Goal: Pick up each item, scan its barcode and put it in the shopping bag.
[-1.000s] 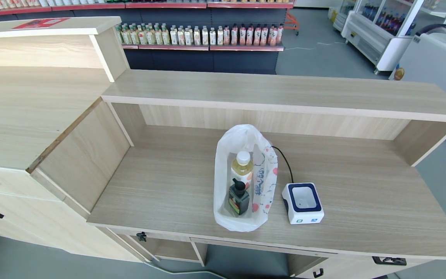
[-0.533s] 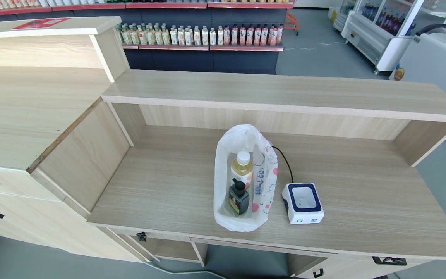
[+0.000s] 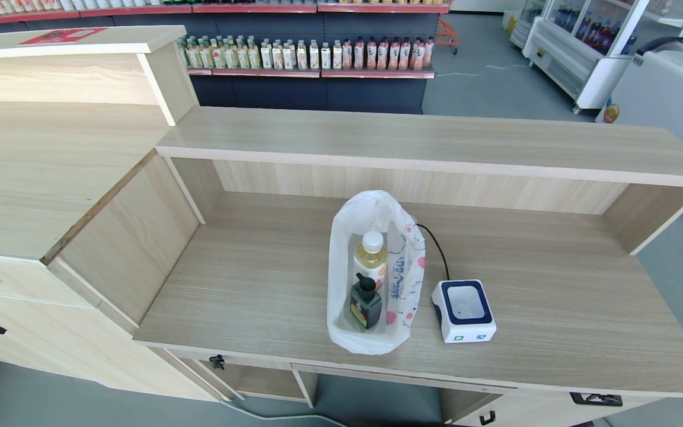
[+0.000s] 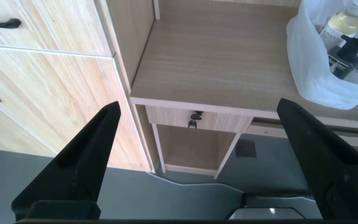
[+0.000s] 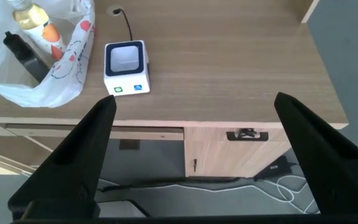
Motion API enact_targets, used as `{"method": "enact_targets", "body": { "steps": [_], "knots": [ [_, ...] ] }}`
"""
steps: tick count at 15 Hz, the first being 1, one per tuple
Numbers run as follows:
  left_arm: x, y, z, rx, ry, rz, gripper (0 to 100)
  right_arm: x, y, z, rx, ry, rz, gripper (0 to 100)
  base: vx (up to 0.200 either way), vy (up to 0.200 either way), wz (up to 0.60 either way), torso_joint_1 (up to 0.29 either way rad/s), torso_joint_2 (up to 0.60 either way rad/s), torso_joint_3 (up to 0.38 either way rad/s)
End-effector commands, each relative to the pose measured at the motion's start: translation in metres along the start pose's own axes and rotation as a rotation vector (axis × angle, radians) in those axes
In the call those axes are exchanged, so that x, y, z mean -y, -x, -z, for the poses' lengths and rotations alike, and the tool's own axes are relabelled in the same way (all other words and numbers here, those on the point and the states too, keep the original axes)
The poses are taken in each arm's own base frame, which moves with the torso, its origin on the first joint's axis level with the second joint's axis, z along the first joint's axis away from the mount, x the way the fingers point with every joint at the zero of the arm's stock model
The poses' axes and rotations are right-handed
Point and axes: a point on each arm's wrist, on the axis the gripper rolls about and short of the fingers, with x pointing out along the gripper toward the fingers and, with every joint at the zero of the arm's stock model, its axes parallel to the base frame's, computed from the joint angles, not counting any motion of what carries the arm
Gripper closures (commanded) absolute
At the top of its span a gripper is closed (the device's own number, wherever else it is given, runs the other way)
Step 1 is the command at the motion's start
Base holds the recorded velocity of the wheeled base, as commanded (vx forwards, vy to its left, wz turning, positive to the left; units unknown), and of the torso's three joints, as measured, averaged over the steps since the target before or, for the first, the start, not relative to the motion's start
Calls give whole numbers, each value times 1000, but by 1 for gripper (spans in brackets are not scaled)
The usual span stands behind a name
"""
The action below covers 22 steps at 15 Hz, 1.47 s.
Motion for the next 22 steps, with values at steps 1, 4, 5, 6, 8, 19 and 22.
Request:
{"method": "enact_targets", "body": {
  "steps": [1,4,5,6,8,19,22],
  "knots": [
    [0,0,0,1,3,0,0,0,0,0,0,-1,-1,0,0,0,0,0,0,0],
    [0,0,0,-2,0,1,0,0,0,0,0,5,-1,0,67,-67,0,-1,1,-1],
    [0,0,0,0,-3,1,0,0,0,0,0,6,-1,0,200,-200,0,2,2,2],
    [0,0,0,0,-3,1,0,0,0,0,0,6,-1,0,200,-200,0,7,-7,-2],
    [0,0,0,-2,-3,1,0,0,0,0,-2,6,-1,0,200,-200,0,5,-2,5],
    [0,0,0,0,0,1,0,0,0,0,0,0,-1,0,73,-73,0,4,0,0],
    [0,0,0,0,0,1,0,0,0,0,-2,-1,-1,100,0,0,0,0,0,0]
  ]
}}
